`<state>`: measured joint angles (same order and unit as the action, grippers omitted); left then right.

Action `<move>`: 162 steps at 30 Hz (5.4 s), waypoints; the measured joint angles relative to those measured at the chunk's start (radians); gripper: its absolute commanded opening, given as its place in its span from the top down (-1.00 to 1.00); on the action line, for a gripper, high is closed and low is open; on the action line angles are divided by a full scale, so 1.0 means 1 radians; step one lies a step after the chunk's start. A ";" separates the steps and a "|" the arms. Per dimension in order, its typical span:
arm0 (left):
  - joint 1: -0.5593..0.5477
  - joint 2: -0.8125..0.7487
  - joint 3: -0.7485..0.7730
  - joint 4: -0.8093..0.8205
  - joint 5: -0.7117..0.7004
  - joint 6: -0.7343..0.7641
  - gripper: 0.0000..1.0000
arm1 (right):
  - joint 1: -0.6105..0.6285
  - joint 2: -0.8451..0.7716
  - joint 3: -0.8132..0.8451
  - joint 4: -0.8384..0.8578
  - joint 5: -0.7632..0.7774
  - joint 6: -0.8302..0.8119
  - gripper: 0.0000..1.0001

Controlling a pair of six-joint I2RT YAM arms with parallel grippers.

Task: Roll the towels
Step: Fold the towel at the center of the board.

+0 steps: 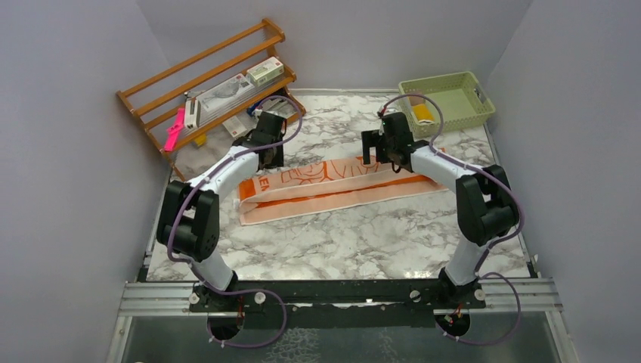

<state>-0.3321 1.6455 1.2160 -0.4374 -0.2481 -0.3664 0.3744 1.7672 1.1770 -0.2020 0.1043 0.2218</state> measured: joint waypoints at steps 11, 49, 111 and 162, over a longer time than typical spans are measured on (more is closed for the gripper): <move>-0.049 0.071 -0.089 -0.015 -0.072 -0.030 0.20 | 0.032 0.034 -0.021 -0.040 0.078 -0.045 -0.99; -0.070 -0.232 -0.401 -0.052 0.018 -0.151 0.13 | -0.111 -0.175 -0.105 -0.203 0.142 0.124 -1.00; 0.150 -0.200 -0.390 0.041 0.313 -0.091 0.13 | -0.736 -0.338 -0.561 0.068 -0.259 1.220 0.99; 0.444 0.028 -0.172 0.000 0.640 0.115 1.00 | -0.861 -0.578 -0.561 0.035 -0.440 0.565 -0.77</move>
<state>0.1116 1.6737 1.0435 -0.4377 0.3920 -0.2516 -0.4862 1.1893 0.6159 -0.1665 -0.3359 0.7872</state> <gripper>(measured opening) 0.022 0.886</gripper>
